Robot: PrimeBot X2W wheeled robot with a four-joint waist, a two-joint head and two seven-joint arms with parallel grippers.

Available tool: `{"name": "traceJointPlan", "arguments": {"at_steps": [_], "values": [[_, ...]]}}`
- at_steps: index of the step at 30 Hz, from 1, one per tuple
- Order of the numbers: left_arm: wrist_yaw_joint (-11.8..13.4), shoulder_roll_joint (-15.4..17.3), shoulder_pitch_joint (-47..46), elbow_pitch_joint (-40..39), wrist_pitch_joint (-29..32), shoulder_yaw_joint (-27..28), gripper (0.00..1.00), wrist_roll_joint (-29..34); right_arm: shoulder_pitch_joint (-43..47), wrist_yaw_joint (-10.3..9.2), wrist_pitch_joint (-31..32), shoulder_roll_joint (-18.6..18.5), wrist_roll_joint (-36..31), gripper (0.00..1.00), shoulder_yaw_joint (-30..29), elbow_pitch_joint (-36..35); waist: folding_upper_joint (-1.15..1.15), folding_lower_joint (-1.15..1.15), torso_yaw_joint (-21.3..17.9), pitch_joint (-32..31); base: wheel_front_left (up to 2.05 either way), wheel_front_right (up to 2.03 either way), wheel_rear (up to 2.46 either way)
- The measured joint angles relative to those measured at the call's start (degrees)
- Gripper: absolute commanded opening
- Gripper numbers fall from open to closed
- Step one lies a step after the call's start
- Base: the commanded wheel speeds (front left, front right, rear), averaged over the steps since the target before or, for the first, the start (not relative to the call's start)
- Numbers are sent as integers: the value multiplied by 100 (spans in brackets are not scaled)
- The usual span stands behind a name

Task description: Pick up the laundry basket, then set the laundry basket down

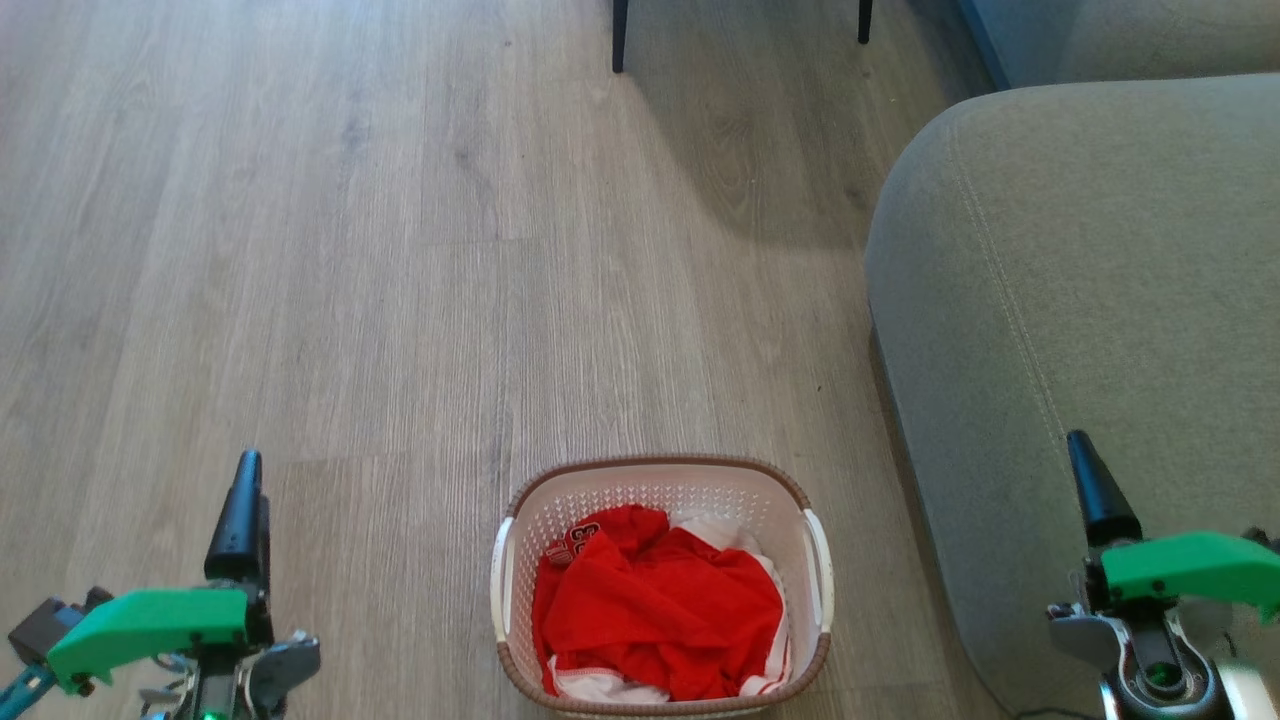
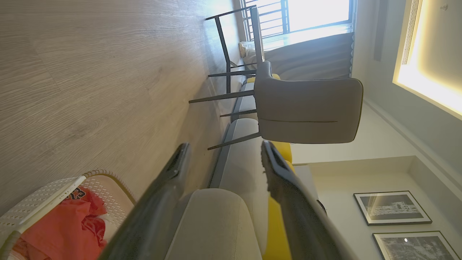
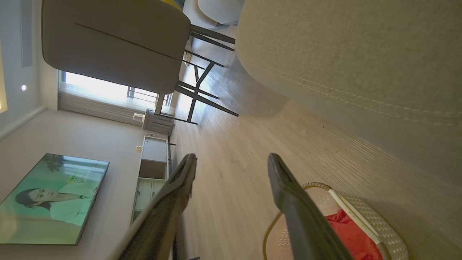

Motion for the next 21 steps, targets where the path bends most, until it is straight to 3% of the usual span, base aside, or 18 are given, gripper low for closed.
{"name": "traceJointPlan", "arguments": {"at_steps": [10,21], "values": [[60,-1,-110,-422,-164,22,100,818,-239,1,-120,-23,-1124,100,253,-517,0,0,24,28,0,0,0],[647,-1,-162,-1076,-318,-463,100,2189,-435,1,-327,-279,-2450,100,766,-970,0,0,53,84,0,0,0]]}}
